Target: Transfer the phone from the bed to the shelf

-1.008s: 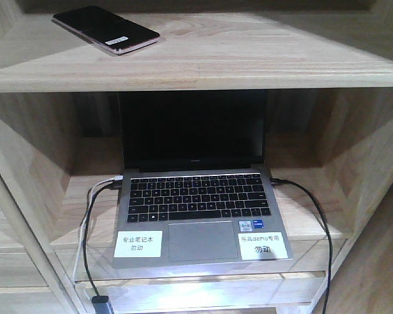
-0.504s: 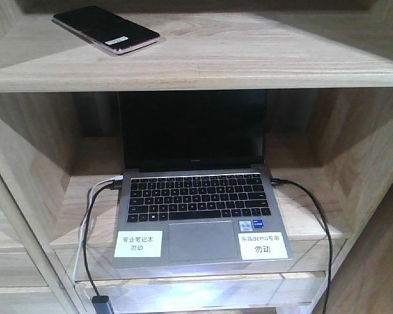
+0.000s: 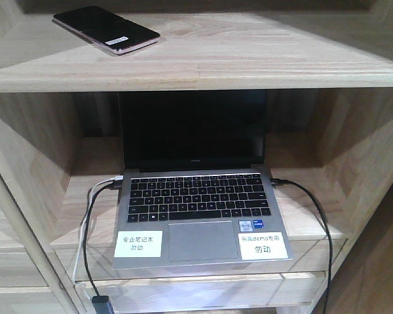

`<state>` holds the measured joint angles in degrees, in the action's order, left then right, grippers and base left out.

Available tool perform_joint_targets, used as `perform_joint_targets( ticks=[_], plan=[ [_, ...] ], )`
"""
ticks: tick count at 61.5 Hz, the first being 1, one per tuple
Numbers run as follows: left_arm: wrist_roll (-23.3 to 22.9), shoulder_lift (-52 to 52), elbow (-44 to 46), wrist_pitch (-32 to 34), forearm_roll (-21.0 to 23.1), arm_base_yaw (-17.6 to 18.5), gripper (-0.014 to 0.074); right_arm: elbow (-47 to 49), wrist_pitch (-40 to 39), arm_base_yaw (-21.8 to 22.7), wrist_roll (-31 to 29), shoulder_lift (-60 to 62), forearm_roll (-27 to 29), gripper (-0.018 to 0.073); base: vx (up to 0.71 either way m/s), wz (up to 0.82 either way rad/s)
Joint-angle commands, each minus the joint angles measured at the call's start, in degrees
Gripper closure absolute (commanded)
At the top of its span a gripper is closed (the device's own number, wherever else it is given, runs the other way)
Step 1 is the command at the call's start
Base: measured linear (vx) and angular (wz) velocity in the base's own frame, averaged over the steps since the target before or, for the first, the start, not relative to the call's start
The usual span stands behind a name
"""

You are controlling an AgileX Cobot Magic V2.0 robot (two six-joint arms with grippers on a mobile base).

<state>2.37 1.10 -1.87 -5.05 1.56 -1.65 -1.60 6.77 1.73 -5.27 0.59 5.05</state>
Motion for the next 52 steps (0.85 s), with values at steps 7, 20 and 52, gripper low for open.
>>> perform_joint_targets(
  ticks=[7, 20, 52],
  plan=[
    [-0.50, 0.40, 1.43, 4.12, 0.56, 0.20, 0.0595, -0.56, -4.55, 0.26, -0.53, 0.79, 0.13, 0.0564, 0.00, 0.00],
    [-0.50, 0.40, 1.43, 4.12, 0.56, 0.20, 0.0595, -0.56, -4.55, 0.26, -0.53, 0.79, 0.18, 0.0564, 0.00, 0.00],
    [-0.50, 0.40, 1.43, 4.12, 0.56, 0.20, 0.0595, -0.56, -4.55, 0.26, -0.48, 0.79, 0.17, 0.0564, 0.00, 0.00]
  ],
)
